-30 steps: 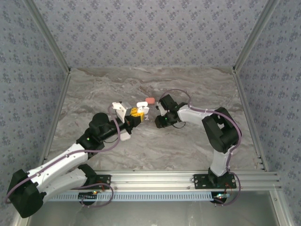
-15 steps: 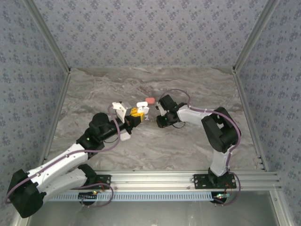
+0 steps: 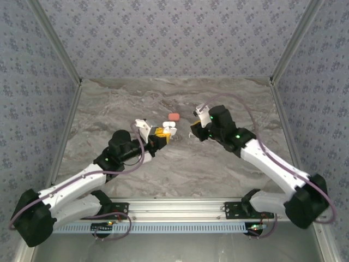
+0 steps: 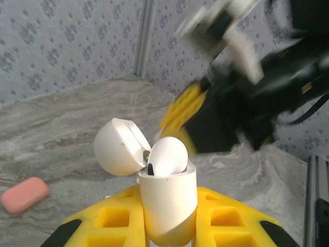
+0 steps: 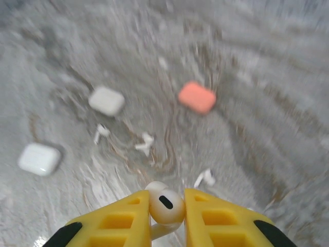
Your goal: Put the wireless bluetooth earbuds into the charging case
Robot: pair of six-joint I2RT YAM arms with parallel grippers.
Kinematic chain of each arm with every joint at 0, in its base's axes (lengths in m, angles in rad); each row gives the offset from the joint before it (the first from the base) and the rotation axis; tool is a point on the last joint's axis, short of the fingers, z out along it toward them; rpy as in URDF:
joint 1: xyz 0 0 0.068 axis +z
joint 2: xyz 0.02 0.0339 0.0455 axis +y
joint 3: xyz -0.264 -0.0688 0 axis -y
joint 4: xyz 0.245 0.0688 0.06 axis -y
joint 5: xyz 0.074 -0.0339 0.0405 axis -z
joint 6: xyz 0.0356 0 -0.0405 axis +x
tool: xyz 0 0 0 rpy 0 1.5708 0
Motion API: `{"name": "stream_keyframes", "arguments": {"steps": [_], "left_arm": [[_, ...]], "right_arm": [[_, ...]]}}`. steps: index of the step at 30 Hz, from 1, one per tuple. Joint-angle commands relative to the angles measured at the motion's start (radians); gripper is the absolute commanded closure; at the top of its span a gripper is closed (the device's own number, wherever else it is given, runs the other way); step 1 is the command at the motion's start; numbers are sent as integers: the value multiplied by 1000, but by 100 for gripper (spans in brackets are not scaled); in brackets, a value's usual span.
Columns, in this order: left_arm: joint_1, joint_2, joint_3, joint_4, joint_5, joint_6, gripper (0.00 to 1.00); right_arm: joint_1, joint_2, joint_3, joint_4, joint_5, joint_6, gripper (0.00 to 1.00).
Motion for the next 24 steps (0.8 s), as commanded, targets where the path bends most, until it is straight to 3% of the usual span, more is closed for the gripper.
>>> {"name": "stream_keyframes", "arguments": {"steps": [1,8,24], "left_arm": [[-4,40,58,82,89,-35,100],[-4,115,92,150,199,-78,100],[-3,136,115,155,265,-91,100]], "right_arm": [[-1,-111,-26,57,-53,-94,78],[25,-233,-31,142,-151,-143,78],[66,-192,-81,219,-213,-144,78]]}}
